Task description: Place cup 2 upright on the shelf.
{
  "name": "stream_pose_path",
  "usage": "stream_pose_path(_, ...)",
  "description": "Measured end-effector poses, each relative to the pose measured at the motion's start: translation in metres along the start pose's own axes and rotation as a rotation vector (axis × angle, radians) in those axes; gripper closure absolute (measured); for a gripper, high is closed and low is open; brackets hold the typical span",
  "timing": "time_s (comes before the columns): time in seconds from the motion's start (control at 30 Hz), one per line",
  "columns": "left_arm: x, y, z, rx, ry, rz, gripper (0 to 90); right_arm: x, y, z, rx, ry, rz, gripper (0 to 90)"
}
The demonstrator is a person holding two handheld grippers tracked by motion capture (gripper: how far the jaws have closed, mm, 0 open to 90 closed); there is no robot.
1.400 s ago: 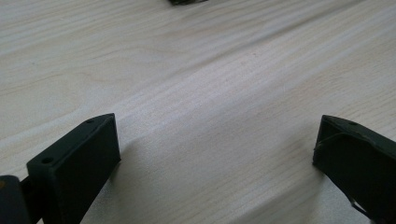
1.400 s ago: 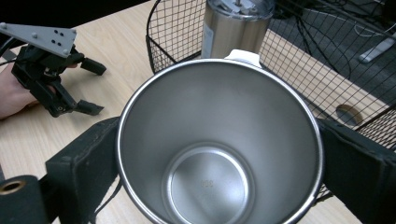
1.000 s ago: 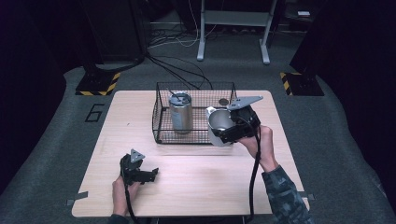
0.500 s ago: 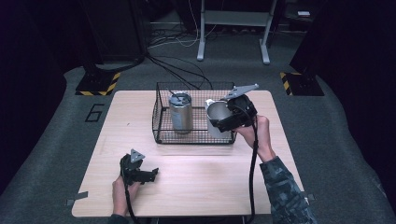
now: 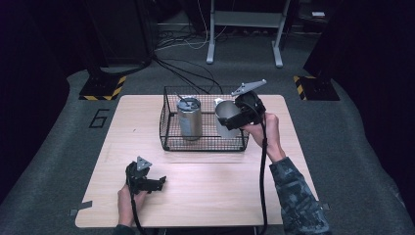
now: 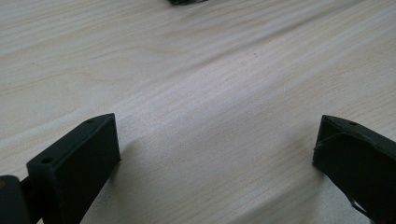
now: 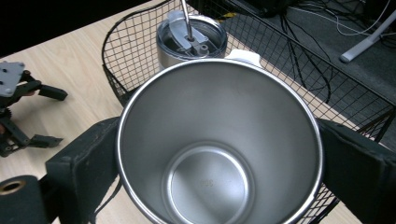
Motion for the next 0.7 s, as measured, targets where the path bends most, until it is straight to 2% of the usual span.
stream_pose_path(0.03,0.0,0.0,0.0,0.0,-0.001,-0.001,0.3,-0.001,0.001,0.002,-0.002,-0.002,0.013,5.4)
stream_pose_path(0.07,0.0,0.0,0.0,0.001,-0.001,0.0,0.3,-0.003,0.002,0.003,-0.004,-0.006,-0.004,5.4)
stream_pose_path(0.23,0.0,0.0,0.0,-0.002,-0.001,-0.006,0.3,-0.01,0.008,0.009,0.006,-0.015,-0.004,5.3)
stream_pose_path(0.37,0.0,0.0,0.0,0.0,-0.002,-0.006,0.3,-0.014,0.012,0.017,0.031,-0.025,0.006,5.3)
stream_pose_path(0.7,0.0,0.0,0.0,0.0,0.0,0.001,0.3,-0.026,0.019,0.031,0.052,-0.039,0.017,5.3)
Point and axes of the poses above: each handheld gripper's, and its own axes: z roughly forward along the jaws, y roughly out of its top, x roughly to its left, the point moved 5 cm from there along z, roughly forward along the jaws, and after that the axes turned 11 degrees about y, right-handed, at the moved point
